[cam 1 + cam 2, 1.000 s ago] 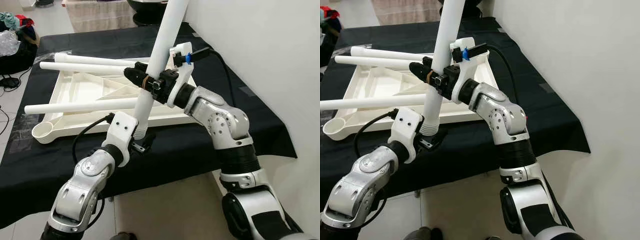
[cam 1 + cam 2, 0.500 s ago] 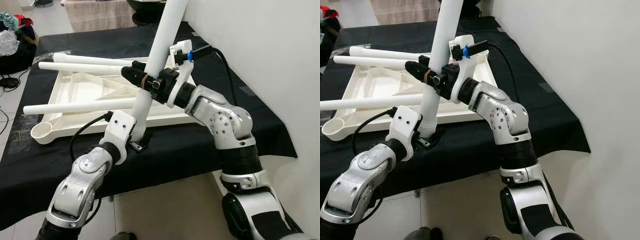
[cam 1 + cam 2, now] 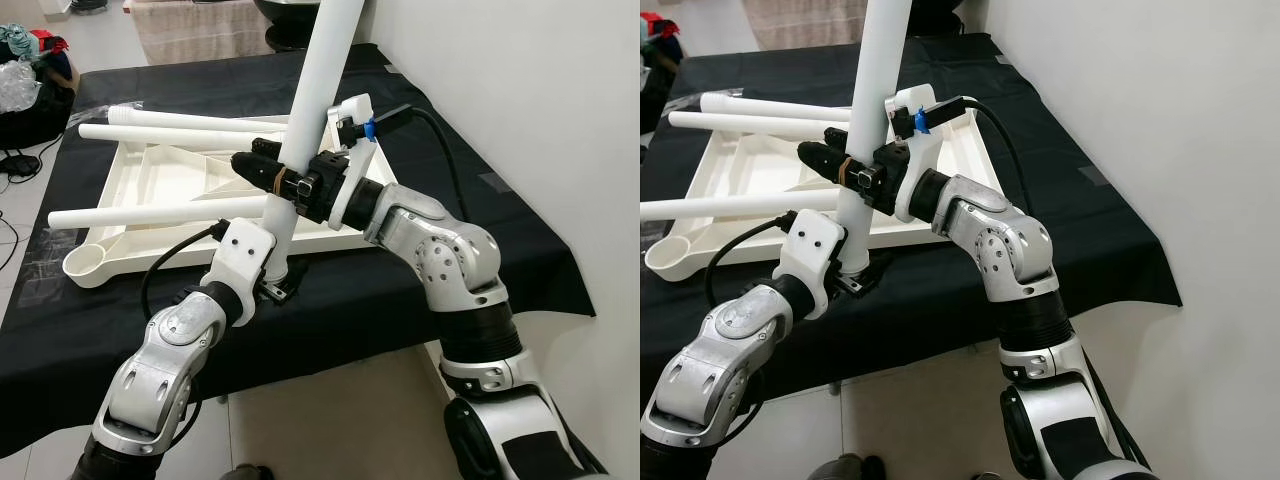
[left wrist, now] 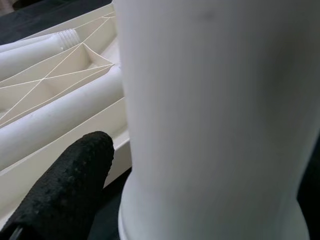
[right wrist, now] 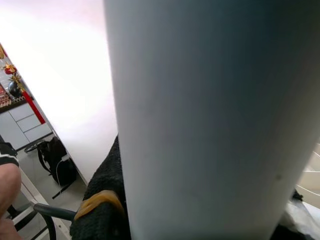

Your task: Building children table

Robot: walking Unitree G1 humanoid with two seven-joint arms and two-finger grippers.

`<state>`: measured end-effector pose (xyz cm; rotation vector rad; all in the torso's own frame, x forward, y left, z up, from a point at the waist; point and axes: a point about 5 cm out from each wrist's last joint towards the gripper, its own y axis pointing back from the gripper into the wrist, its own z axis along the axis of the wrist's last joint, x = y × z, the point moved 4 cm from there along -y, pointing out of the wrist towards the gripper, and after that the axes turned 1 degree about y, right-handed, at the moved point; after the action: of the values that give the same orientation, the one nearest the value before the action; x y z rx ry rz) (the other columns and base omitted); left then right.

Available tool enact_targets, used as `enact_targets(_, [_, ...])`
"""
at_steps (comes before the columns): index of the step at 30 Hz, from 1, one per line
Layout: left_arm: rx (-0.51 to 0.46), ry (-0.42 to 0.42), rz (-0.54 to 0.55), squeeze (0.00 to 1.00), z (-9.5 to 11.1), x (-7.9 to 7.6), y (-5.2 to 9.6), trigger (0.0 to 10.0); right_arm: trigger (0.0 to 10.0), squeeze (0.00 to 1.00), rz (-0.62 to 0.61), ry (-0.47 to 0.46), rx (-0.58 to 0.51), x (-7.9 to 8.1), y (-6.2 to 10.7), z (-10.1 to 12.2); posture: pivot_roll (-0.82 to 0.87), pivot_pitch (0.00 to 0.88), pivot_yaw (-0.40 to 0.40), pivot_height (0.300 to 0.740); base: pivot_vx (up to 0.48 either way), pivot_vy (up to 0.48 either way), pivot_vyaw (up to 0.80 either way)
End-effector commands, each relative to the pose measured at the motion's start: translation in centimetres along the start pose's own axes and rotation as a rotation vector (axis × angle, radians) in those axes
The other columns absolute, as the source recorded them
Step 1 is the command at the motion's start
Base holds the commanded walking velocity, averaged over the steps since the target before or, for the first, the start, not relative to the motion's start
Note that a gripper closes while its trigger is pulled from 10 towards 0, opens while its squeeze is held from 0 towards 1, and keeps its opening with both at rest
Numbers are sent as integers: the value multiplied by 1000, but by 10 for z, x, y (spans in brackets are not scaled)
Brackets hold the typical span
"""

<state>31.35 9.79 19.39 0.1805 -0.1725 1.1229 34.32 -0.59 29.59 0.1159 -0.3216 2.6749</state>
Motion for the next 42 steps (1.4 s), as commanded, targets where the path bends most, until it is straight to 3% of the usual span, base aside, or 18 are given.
enact_targets(1, [23,-12,-7,0,-7,0,0,8353,10000,0,40,-2,-14,9,-1,2,87,99,-2,740,0,0,0])
enact_targets(2, [21,-10,-4,0,-8,0,1,0,10000,0,41,-3,-16,10,-1,3,87,98,0,740,0,0,0])
enact_targets(13, [19,-24,-21,0,-10,-3,2,0,10000,0,58,4,-42,14,0,10,90,94,1,740,0,0,0])
enact_targets(14, [26,-23,-20,0,-11,-2,1,10000,10000,0,65,9,-42,15,0,10,90,94,0,740,0,0,0])
enact_targets(23, [22,-35,-16,0,-10,-1,2,10000,10000,0,79,18,-39,17,0,9,92,90,-2,740,0,0,0])
enact_targets(24, [16,-44,-15,0,-9,-1,2,10000,10000,710,79,24,-41,17,0,8,91,90,-3,740,0,0,0])
enact_targets(26, [16,-44,-15,0,-9,-1,2,10000,10000,710,79,24,-41,17,0,8,91,90,-3,740,0,0,0])
enact_targets(27, [6,-51,-12,0,-7,0,2,10000,10000,1000,82,26,-42,18,0,8,92,89,-5,740,0,0,0])
enact_targets(29, [-8,-56,-19,0,-4,-1,2,10000,10000,1000,90,31,-48,19,1,9,92,91,-4,740,0,0,0])
enact_targets(30, [-26,-52,-37,0,0,-2,3,10000,10000,898,99,27,-57,19,2,10,92,91,-5,740,0,0,0])
enact_targets(31, [-26,-52,-37,0,0,-2,3,10000,10000,898,99,27,-57,19,2,10,92,91,-5,740,0,0,0])
enact_targets(32, [-39,-50,-55,0,2,-4,4,10000,10000,0,109,24,-65,20,3,11,92,91,-5,740,0,0,0])
enact_targets(42, [-106,-4,-230,0,21,-6,18,10000,10000,0,261,4,-96,23,17,12,105,87,-9,740,0,0,0])
